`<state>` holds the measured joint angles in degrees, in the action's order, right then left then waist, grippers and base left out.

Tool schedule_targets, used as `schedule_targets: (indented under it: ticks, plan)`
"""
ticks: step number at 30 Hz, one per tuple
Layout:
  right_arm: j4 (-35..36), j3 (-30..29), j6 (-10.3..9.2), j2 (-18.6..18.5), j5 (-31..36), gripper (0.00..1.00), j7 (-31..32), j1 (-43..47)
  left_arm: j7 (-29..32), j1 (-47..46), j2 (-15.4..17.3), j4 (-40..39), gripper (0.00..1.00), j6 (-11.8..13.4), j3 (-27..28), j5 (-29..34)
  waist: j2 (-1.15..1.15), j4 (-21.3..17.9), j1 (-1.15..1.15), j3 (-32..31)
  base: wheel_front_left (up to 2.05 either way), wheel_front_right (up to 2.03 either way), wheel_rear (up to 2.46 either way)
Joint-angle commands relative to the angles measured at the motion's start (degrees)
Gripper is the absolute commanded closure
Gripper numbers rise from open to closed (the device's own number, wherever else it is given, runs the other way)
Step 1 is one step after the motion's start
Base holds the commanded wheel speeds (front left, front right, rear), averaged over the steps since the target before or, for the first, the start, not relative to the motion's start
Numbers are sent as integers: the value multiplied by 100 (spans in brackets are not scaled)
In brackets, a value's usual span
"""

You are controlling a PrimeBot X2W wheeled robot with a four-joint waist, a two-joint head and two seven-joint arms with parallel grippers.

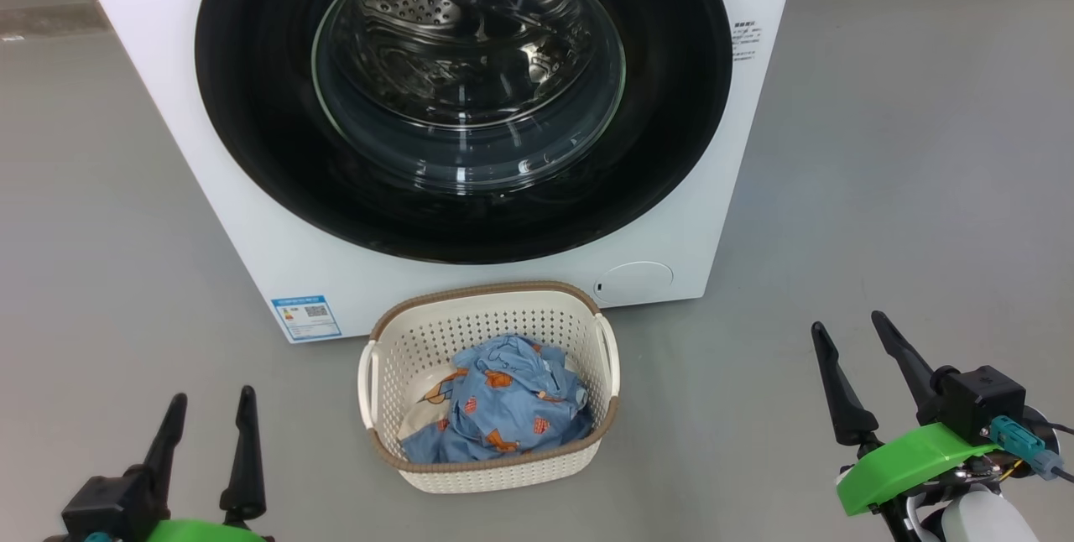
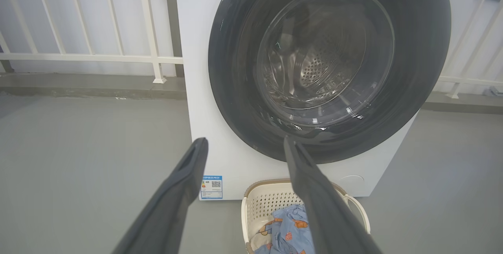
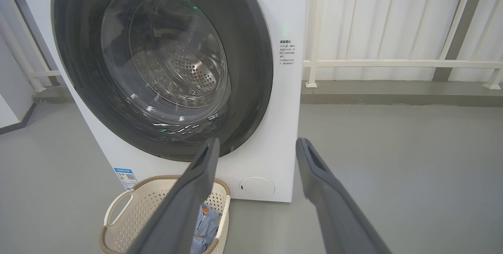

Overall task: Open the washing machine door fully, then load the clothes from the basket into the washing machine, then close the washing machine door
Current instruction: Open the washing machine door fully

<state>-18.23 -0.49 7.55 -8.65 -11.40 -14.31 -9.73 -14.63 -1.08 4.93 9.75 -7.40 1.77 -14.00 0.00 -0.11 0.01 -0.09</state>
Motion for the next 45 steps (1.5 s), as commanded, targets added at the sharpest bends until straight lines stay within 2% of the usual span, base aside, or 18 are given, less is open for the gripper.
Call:
schedule_targets:
  ticks: [1, 11, 25, 31, 45]
  plan:
    - [136, 118, -6, -5, 35, 0, -69, -180, -37, -183, 143, -96, 0, -9, 199, 71, 0, 8, 0, -5, 5, 5, -10]
    - [196, 32, -6, 6, -1, 0, -69, -175, -37, -251, 91, -53, 0, -9, 256, 71, 0, 26, 0, 49, 49, 49, -97]
    - [216, -69, -6, 65, -28, 0, -69, -163, -37, -326, 135, -219, 0, -9, 357, -63, 0, 25, 0, 144, 117, 117, -234]
    - [246, -101, -6, 78, -46, 0, -69, -186, -37, -302, 89, -265, 0, -9, 469, 91, 0, 19, 0, 165, 88, 88, -176]
    - [301, -89, -6, 77, -82, 0, -69, -135, -37, -197, 125, -291, 0, -9, 256, 66, 0, 17, 0, 118, 19, 19, -37]
